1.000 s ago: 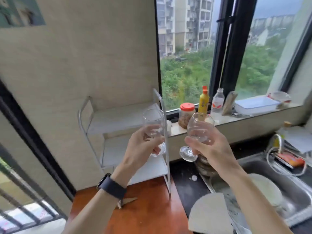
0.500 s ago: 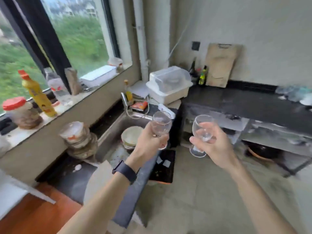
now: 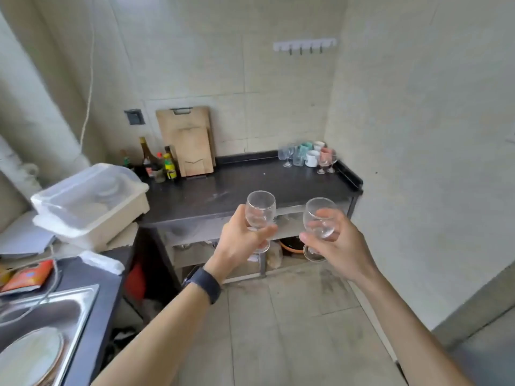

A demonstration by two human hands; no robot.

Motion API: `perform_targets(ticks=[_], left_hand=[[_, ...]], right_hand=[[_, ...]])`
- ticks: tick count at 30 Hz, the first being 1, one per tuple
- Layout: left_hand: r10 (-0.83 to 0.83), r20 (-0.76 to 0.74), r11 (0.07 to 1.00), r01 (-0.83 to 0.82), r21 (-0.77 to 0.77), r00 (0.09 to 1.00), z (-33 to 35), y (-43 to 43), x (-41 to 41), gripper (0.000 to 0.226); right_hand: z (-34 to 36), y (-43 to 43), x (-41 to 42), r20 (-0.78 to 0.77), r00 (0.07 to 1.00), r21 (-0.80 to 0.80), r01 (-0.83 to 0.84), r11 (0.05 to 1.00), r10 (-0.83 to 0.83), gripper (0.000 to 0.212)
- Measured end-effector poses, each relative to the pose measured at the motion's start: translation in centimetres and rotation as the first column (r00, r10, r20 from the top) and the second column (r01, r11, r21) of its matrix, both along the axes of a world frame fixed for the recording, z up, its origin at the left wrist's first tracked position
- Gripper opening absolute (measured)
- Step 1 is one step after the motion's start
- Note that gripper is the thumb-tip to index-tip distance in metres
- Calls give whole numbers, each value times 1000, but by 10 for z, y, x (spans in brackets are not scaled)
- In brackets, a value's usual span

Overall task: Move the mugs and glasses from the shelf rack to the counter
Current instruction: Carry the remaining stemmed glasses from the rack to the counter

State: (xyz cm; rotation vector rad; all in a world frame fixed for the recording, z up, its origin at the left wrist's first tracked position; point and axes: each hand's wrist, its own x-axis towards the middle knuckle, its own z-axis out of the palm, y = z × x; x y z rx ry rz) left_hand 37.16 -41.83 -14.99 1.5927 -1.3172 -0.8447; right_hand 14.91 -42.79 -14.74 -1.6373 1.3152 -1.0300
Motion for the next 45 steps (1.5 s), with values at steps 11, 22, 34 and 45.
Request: perform_targets(ticks=[11, 22, 34, 45], left_hand=[[-90, 32, 996, 91, -4, 995, -2, -196, -41, 39], [-163, 65, 980, 154, 123, 984, -49, -419, -17, 43], [-210, 72, 938, 180, 298, 975, -131, -608, -65, 49], [-75, 15, 863, 57, 502, 997, -219, -791, -164, 56]], right_hand=[[5, -169, -58, -19, 993, -10, 120, 993, -120, 52], [-29, -384, -40, 15, 987, 87, 157, 984, -159, 51], [-105, -573, -78, -70, 981, 283, 196, 939, -184, 54], [-204, -794, -149, -91, 980, 480, 200, 854, -179, 57]])
